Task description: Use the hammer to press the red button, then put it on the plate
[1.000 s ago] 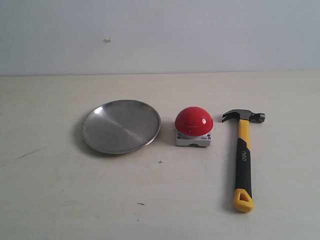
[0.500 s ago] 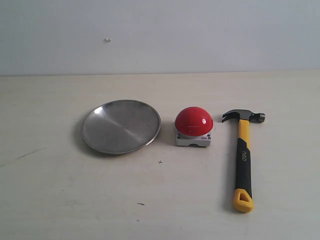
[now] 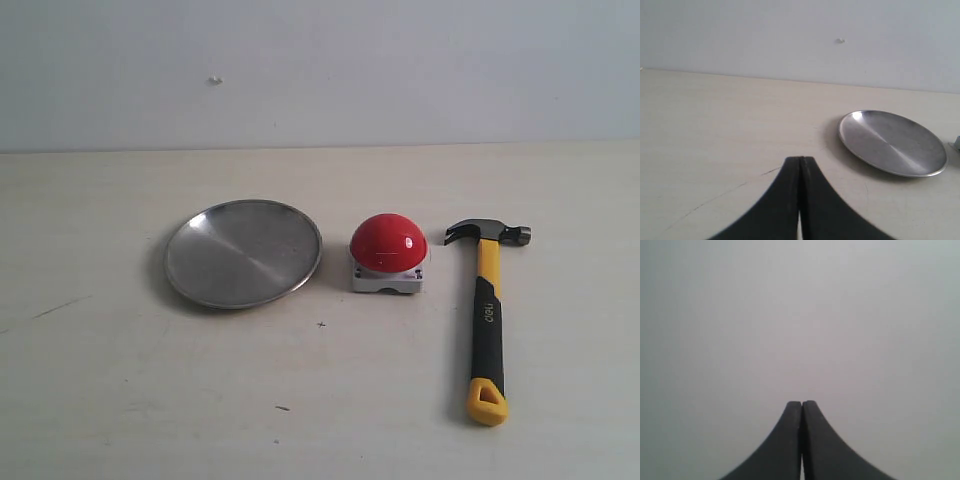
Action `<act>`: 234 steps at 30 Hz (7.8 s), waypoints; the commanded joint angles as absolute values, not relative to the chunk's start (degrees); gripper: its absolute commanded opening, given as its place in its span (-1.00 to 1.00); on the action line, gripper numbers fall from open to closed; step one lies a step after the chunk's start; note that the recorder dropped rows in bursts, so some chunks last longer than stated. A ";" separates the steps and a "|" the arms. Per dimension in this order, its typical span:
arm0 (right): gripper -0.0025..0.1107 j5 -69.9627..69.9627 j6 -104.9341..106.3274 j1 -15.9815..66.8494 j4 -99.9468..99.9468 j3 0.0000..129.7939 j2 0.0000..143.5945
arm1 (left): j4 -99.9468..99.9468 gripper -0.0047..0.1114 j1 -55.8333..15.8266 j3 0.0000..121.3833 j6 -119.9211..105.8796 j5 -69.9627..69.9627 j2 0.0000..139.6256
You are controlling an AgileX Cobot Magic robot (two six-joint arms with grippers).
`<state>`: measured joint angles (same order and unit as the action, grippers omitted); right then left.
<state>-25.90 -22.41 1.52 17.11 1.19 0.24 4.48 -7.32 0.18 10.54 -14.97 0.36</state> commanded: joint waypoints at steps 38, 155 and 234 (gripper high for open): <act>-0.70 47.37 -18.65 1.34 3.95 69.77 104.37 | 4.20 -0.92 -7.41 0.00 10.24 -14.67 0.00; -0.96 17.12 -24.45 16.03 -11.05 47.80 57.85 | 34.07 -0.92 -7.37 4.73 71.17 32.99 8.20; -0.39 21.56 -20.52 16.03 -2.37 47.80 58.74 | 41.95 -0.92 -53.17 67.24 52.28 35.56 110.79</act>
